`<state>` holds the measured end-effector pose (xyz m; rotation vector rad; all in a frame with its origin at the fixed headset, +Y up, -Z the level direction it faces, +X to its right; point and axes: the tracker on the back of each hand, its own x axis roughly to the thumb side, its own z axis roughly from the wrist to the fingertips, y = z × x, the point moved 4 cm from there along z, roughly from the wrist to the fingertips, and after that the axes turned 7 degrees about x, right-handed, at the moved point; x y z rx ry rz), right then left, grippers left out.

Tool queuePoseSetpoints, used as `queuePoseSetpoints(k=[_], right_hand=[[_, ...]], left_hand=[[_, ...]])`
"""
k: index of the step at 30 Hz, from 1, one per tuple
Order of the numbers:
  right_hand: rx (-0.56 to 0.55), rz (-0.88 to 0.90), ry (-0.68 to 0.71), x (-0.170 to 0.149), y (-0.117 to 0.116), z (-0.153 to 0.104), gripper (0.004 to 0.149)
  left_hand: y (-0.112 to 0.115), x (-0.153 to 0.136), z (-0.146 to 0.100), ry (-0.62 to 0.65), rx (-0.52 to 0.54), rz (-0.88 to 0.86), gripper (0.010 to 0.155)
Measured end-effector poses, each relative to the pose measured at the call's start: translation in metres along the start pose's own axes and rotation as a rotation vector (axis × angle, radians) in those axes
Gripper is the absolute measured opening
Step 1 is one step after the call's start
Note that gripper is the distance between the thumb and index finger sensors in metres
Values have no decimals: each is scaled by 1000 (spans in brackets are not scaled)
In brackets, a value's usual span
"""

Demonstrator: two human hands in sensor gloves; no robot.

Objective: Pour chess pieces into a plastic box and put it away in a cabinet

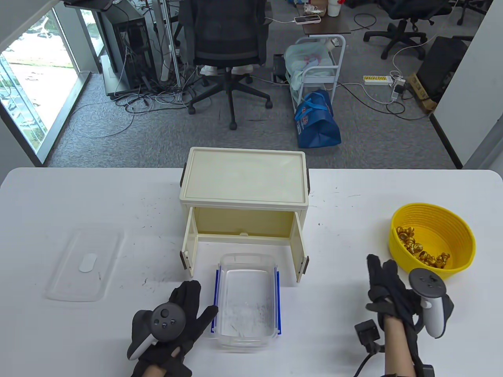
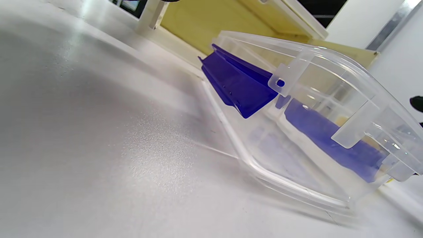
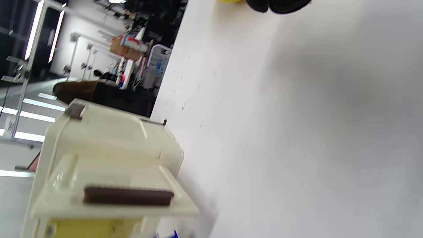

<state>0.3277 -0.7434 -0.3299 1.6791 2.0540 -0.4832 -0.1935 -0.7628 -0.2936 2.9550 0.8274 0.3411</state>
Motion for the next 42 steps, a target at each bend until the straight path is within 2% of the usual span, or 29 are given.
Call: queuePoseSetpoints(k=[3, 5, 10, 13, 18, 23, 27, 34, 42], right_hand=[[-33, 130, -100, -17, 22, 7, 92], [-109, 238, -139, -30, 35, 14, 93], [-180, 413, -153, -44, 46, 32, 88], [-226, 447, -137, -45, 52, 41, 85], [-254, 477, -155, -38, 59, 47, 77], [-216, 578, -160, -45, 62, 52, 74], [-271, 519, -167, -43, 61, 51, 68], [-267, 549, -98, -45, 63, 45, 66], [-265, 391, -52, -15, 75, 24, 66]], left_hand=[[0, 0, 0, 0, 0, -7, 88], [0, 0, 0, 3, -2, -8, 87], [-1, 0, 0, 9, 1, -9, 87], [-1, 0, 0, 11, 4, -9, 87], [-2, 0, 0, 21, 9, -1, 87], [-3, 0, 0, 25, 12, -2, 87], [-4, 0, 0, 30, 15, -5, 86], [-4, -1, -1, 27, 15, 1, 86], [-5, -4, 1, 14, 14, -3, 85]])
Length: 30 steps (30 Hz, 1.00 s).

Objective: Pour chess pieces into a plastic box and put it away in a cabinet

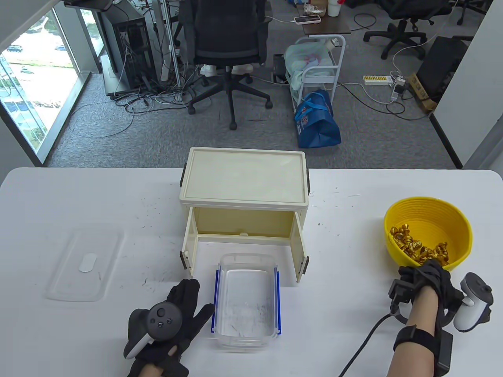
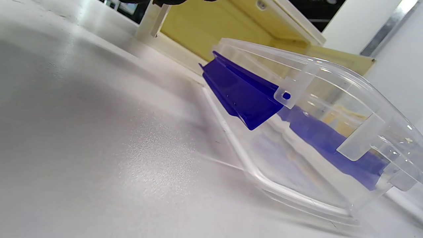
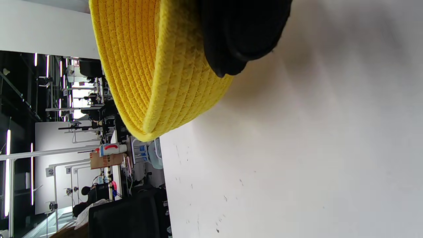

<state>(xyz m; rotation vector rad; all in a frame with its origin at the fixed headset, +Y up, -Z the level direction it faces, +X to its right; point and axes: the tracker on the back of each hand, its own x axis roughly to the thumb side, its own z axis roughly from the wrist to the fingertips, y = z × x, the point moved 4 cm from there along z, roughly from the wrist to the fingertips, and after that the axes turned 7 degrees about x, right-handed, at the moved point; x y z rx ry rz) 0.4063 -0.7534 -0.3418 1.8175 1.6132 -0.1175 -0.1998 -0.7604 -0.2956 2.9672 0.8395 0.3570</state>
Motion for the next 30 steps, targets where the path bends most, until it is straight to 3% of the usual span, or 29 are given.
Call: queuePoseSetpoints(k=[7, 13, 21, 30], right_hand=[[94, -94, 108, 44, -16, -29, 66], [196, -207, 221, 84, -44, -61, 66], [365, -316, 391, 125, -96, -110, 65], [527, -442, 460, 131, -158, -139, 65]], left_hand=[[-4, -4, -1, -7, 18, -19, 84], [-6, -4, -1, -9, 23, -21, 84], [-5, -4, -1, -11, 18, -24, 83], [-6, -6, -1, -16, 17, -33, 83]])
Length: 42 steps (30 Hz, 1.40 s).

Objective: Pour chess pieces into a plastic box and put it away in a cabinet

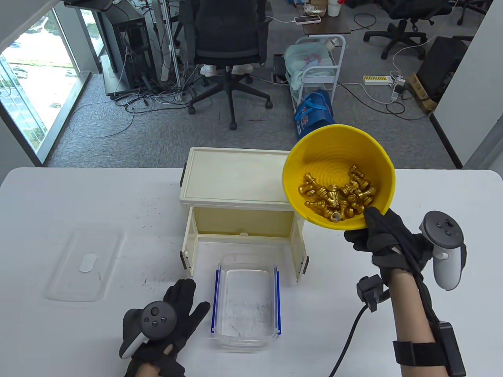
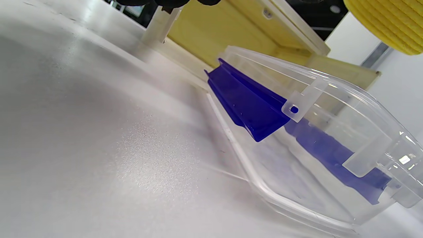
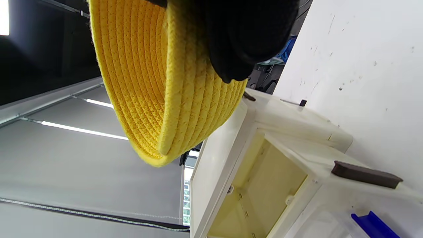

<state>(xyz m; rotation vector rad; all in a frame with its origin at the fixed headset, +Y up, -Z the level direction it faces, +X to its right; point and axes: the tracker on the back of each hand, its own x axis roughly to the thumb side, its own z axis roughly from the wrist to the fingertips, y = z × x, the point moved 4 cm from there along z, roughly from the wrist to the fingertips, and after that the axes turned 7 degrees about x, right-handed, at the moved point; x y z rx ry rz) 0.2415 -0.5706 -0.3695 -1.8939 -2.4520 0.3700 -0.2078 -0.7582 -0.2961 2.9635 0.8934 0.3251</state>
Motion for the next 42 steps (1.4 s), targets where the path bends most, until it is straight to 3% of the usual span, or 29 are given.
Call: queuePoseSetpoints(k=[13, 24, 35, 42], right_hand=[[113, -226, 29, 13, -68, 19, 61], [137, -474, 18, 6, -103, 28, 59], [35, -797, 55, 6, -136, 21, 60], [-100, -1058, 124, 7, -169, 11, 60]], left_hand=[[-1, -1, 0, 5, 4, -3, 82], [0, 0, 0, 13, -3, -2, 82], [1, 0, 0, 15, -12, -4, 82], [1, 1, 0, 16, -15, -7, 82]])
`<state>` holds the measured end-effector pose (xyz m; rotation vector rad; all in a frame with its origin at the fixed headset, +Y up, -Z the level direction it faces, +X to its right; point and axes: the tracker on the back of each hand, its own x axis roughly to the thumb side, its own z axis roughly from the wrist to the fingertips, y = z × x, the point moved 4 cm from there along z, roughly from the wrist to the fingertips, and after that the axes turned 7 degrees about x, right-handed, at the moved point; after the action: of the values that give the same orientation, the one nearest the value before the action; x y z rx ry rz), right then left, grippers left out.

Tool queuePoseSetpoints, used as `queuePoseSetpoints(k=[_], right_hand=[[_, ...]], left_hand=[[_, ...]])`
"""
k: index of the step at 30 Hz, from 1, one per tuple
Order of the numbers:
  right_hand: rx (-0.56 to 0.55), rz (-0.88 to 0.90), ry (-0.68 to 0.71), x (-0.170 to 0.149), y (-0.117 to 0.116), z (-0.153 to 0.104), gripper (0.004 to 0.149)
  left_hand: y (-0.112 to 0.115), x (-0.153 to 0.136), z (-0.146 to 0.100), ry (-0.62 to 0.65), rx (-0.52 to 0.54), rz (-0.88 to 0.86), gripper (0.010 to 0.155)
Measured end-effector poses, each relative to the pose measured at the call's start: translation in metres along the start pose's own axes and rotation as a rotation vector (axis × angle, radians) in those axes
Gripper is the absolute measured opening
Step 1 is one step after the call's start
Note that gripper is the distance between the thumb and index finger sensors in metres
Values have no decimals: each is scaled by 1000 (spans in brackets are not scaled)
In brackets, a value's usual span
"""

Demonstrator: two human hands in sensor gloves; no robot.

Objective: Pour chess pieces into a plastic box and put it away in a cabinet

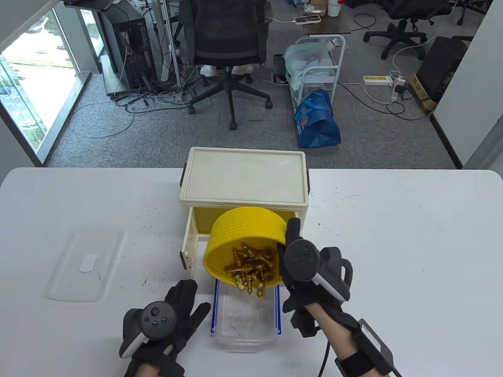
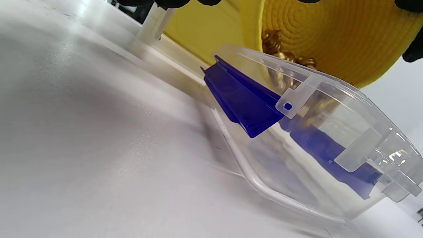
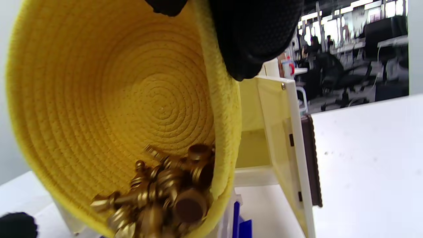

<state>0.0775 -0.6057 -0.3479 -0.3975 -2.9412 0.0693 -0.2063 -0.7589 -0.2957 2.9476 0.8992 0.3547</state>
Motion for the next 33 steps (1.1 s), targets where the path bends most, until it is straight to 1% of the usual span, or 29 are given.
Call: queuePoseSetpoints(k=[5, 12, 14, 16, 18, 20, 21, 22, 23, 25, 26, 27, 28, 30, 32, 33], right_hand=[[-140, -152, 10, 21, -6, -12, 60], [-412, -391, 72, 46, -16, -36, 59], [-451, -419, 75, 50, -17, -40, 60], [-462, -416, 71, 51, -15, -42, 60], [-453, -384, 40, 47, -8, -40, 60], [-409, -276, 10, 37, 3, -34, 60], [-380, -194, -4, 29, 9, -30, 60], [-337, -78, -32, 15, 17, -25, 59], [-310, 2, -43, 6, 22, -22, 59], [-245, 280, -74, -25, 36, -15, 58], [-230, 371, -84, -37, 41, -13, 58], [-212, 499, -95, -55, 46, -11, 57], [-199, 595, -97, -69, 48, -9, 57], [-169, 845, -128, -105, 50, -5, 57], [-178, 1028, -138, -137, 49, -5, 57], [-187, 1086, -149, -150, 48, -6, 57]], left_hand=[[1, 0, 0, 1, -7, 3, 82], [2, 1, 1, 2, -16, 4, 81], [2, 1, 1, 2, -16, 3, 81], [2, 1, 1, 3, -16, 3, 81], [2, 1, 1, 3, -15, 2, 81], [2, 1, 1, 4, -15, 1, 81], [2, 1, 1, 4, -16, 1, 81], [2, 2, 1, 5, -16, 1, 81], [3, 2, 1, 5, -17, 1, 81], [2, 2, 1, 5, -16, 1, 81], [2, 2, 1, 5, -16, 1, 81], [2, 2, 1, 5, -16, 1, 81], [2, 2, 1, 5, -16, 1, 81], [3, 1, 1, 7, -19, 1, 81], [3, 2, 0, 8, -21, 2, 81], [3, 2, 0, 8, -22, 3, 81]])
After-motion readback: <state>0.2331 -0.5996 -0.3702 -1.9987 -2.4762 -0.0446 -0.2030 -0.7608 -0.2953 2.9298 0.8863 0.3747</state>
